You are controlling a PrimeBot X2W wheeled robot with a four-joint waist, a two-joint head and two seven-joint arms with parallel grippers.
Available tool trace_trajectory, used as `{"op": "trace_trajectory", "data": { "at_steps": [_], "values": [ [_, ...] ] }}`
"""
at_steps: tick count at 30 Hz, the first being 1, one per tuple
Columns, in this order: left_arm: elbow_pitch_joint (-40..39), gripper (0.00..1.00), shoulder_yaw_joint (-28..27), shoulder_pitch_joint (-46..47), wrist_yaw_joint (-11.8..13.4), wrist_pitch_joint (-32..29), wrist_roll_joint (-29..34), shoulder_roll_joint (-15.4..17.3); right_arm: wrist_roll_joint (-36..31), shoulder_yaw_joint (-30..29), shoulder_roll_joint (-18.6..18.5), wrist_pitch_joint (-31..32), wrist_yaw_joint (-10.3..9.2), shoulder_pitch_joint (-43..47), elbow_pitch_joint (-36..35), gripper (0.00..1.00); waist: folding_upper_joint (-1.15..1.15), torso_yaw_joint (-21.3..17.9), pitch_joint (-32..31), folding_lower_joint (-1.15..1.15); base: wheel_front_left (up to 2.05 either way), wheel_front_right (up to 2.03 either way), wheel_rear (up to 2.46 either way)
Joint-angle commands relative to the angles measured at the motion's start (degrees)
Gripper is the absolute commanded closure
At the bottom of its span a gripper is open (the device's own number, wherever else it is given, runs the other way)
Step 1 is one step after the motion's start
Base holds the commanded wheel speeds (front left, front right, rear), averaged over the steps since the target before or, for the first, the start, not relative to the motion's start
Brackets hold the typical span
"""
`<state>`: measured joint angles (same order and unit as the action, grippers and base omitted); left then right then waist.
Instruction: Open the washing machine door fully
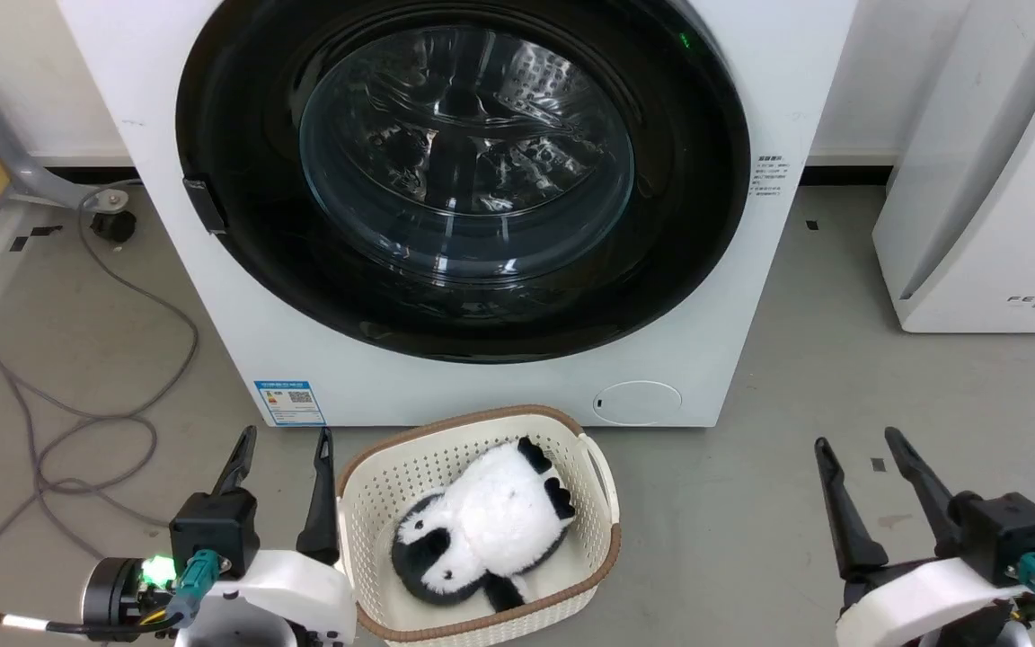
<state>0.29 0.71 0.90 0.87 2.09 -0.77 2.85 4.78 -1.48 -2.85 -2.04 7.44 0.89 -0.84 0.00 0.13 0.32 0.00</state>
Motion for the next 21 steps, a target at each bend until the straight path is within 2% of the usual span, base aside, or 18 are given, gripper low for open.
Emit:
{"op": "trace_trajectory", "data": {
  "at_steps": [1, 2, 9, 21],
  "values": [
    [-0.04, 0.00, 0.03, 0.07, 0.35, 0.54, -0.53, 0.01, 0.92, -0.31, 0.00, -0.60, 0.01, 0.27, -0.53, 0.76, 0.00, 0.03, 0.04, 0.00, 0.00, 0.00, 0.00],
    [-0.05, 0.00, 0.06, 0.08, 0.40, 0.66, -0.56, 0.01, 1.34, -0.36, 0.00, -0.72, 0.01, 0.27, -0.53, 1.00, 0.00, 0.05, 0.06, 0.00, 0.00, 0.00, 0.00],
    [-0.17, 0.00, 0.10, 0.28, 0.66, 1.50, -0.68, 0.01, 6.07, -0.96, -0.01, -1.56, 0.01, -0.33, 0.14, 1.00, 0.00, 0.17, 0.40, 0.00, 0.00, 0.00, 0.00],
    [-0.55, 0.00, -0.04, 1.17, 1.18, 2.93, -1.21, 0.02, 23.26, -4.13, -0.01, -2.99, 0.02, -5.37, 4.90, 1.00, 0.00, 0.75, 1.98, 0.00, 0.00, 0.00, 0.00]
  ]
}}
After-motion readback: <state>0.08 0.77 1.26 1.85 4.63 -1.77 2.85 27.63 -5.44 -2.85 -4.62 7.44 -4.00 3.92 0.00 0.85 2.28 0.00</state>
